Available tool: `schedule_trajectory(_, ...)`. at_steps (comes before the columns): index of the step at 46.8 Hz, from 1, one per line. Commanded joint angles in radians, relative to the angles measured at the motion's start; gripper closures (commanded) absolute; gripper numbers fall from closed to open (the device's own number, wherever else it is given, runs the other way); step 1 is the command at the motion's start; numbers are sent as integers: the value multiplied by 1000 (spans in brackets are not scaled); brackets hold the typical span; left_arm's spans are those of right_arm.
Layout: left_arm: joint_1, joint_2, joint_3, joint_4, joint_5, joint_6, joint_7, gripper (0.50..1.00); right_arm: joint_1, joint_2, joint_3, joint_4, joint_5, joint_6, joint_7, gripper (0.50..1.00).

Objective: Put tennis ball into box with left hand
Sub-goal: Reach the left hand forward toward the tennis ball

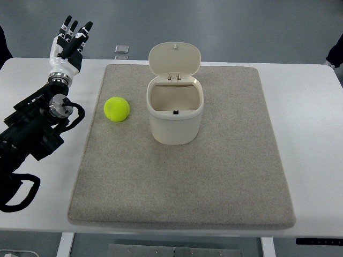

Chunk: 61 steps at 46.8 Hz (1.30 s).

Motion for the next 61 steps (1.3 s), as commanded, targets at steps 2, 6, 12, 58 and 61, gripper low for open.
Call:
schedule_trajectory(2, 0, 2, -1, 0, -1, 0, 0, 512, 0, 0, 0, 0, 0, 0, 0, 562)
schedule_trajectory(6, 0, 0, 1, 0, 1, 0, 0, 514, 0, 0, 0, 0, 0, 0, 0, 562)
schedule_trajectory(12, -1, 9, -1, 0, -4, 0, 0, 512, 0, 0, 0, 0, 0, 0, 0, 562)
schedule_trajectory(58, -147, 228, 346, -166, 7, 0, 240, 512, 0, 0, 0, 0, 0, 0, 0, 562)
schedule_trajectory(61, -150, 259, 354, -204, 8, 0, 240, 512, 0, 0, 0, 0, 0, 0, 0, 562)
